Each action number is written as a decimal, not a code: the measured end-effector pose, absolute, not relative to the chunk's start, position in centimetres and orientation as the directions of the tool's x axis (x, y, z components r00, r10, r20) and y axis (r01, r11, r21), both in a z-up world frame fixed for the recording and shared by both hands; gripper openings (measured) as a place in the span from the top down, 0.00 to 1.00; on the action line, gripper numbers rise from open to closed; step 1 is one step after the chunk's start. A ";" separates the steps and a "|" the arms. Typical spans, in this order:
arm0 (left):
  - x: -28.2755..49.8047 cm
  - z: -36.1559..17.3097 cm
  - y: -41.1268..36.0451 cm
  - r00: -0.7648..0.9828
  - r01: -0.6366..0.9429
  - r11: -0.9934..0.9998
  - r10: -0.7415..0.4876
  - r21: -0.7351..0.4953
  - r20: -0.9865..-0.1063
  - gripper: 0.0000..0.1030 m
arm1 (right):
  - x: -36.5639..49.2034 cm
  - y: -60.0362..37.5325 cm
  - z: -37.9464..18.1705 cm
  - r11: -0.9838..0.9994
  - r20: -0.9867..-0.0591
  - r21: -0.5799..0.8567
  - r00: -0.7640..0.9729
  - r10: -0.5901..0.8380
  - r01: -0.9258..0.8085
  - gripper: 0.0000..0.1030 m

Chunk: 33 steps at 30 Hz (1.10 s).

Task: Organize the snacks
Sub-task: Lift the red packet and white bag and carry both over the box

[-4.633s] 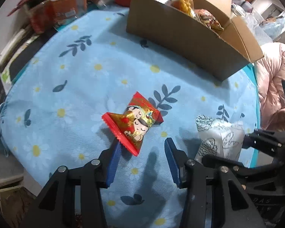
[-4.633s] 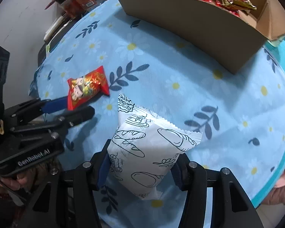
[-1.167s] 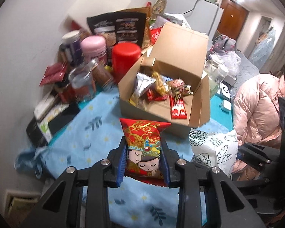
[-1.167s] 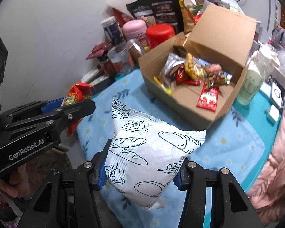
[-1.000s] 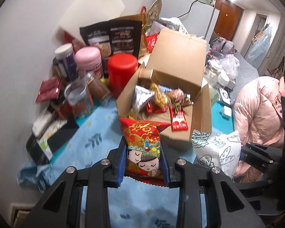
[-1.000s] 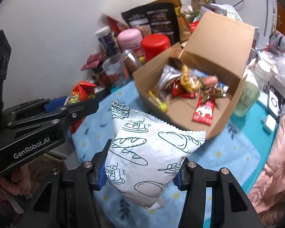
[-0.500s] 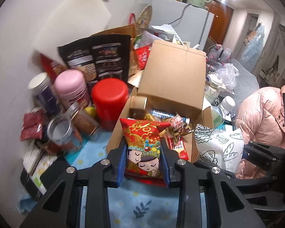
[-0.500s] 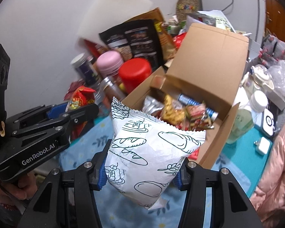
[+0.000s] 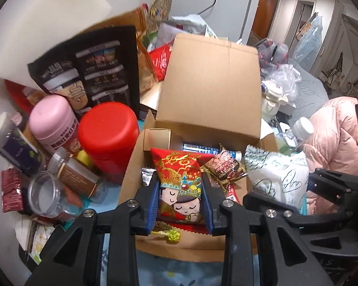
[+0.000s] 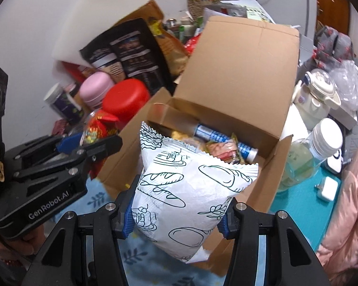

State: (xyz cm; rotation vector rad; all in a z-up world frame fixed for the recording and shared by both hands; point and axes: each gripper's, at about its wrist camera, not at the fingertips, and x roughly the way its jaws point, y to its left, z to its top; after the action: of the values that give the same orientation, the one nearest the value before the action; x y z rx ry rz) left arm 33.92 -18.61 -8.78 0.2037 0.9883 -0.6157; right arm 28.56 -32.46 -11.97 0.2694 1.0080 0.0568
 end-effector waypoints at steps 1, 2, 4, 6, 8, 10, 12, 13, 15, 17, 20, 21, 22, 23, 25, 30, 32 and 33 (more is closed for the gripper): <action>34.3 -9.2 -18.8 0.392 0.573 0.811 -0.393 -0.113 -0.832 0.70 | 28.8 -32.6 -12.3 0.965 -0.829 0.248 0.533 0.168 0.081 0.49; 34.6 -9.6 -18.9 0.383 0.576 0.809 -0.395 -0.119 -0.835 0.70 | 29.2 -32.8 -12.7 0.965 -0.832 0.246 0.529 0.166 0.086 0.49; 35.2 -10.6 -19.3 0.367 0.582 0.804 -0.393 -0.122 -0.843 0.70 | 29.8 -32.9 -13.5 0.965 -0.839 0.246 0.519 0.164 0.092 0.49; 35.8 -11.4 -19.7 0.358 0.589 0.800 -0.389 -0.119 -0.849 0.70 | 30.4 -33.1 -14.2 0.965 -0.846 0.241 0.509 0.158 0.101 0.49; 36.4 -12.4 -20.1 0.348 0.594 0.796 -0.385 -0.117 -0.855 0.70 | 30.9 -33.3 -15.0 0.967 -0.855 0.230 0.499 0.145 0.113 0.49; 36.9 -13.4 -20.4 0.330 0.599 0.792 -0.379 -0.119 -0.864 0.70 | 31.4 -33.4 -15.8 0.967 -0.862 0.224 0.488 0.137 0.124 0.49; 37.4 -14.4 -20.8 0.311 0.600 0.790 -0.374 -0.124 -0.874 0.70 | 31.6 -33.6 -16.4 0.966 -0.867 0.221 0.481 0.130 0.137 0.49; 37.5 -14.8 -20.9 0.303 0.602 0.789 -0.373 -0.127 -0.877 0.70 | 31.7 -33.8 -16.7 0.964 -0.869 0.222 0.479 0.128 0.145 0.49; 37.7 -15.4 -21.2 0.290 0.609 0.782 -0.376 -0.134 -0.880 0.70 | 31.7 -34.1 -17.2 0.961 -0.864 0.231 0.485 0.132 0.150 0.49; 37.7 -16.0 -21.6 0.283 0.619 0.774 -0.377 -0.132 -0.882 0.70 | 31.8 -34.4 -17.8 0.960 -0.867 0.230 0.482 0.129 0.158 0.49; 37.8 -17.0 -22.0 0.271 0.628 0.767 -0.375 -0.133 -0.887 0.70 | 32.2 -34.7 -18.9 0.960 -0.882 0.223 0.454 0.124 0.171 0.49; 37.9 -17.4 -22.1 0.264 0.626 0.767 -0.376 -0.139 -0.889 0.70 | 32.3 -34.8 -19.2 0.959 -0.887 0.221 0.446 0.122 0.176 0.49; 37.9 -17.6 -22.2 0.261 0.625 0.768 -0.377 -0.142 -0.889 0.70 | 32.4 -34.9 -19.6 0.959 -0.890 0.220 0.440 0.121 0.181 0.49; 37.9 -17.6 -22.2 0.261 0.624 0.768 -0.379 -0.145 -0.888 0.70 | 32.5 -34.9 -19.9 0.958 -0.891 0.220 0.437 0.121 0.184 0.49; 38.0 -17.6 -22.3 0.267 0.625 0.768 -0.375 -0.136 -0.888 0.70 | 32.6 -35.1 -20.6 0.957 -0.898 0.222 0.422 0.126 0.188 0.49; 37.9 -17.5 -22.4 0.280 0.619 0.775 -0.366 -0.124 -0.887 0.70 | 33.5 -35.0 -21.6 0.962 -0.910 0.207 0.397 0.121 0.180 0.49; 38.0 -17.8 -22.3 0.277 0.606 0.785 -0.364 -0.132 -0.889 0.69 | 33.9 -35.0 -22.1 0.963 -0.916 0.199 0.383 0.118 0.180 0.49; 38.0 -18.0 -22.2 0.272 0.601 0.787 -0.365 -0.139 -0.891 0.69 | 34.1 -34.9 -22.4 0.966 -0.922 0.188 0.370 0.112 0.176 0.49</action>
State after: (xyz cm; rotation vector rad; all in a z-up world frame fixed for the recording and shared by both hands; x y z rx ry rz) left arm 38.03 -22.19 -17.97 0.2443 1.1202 -0.6590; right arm 34.09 -34.93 -22.36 0.2737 1.1951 -0.0415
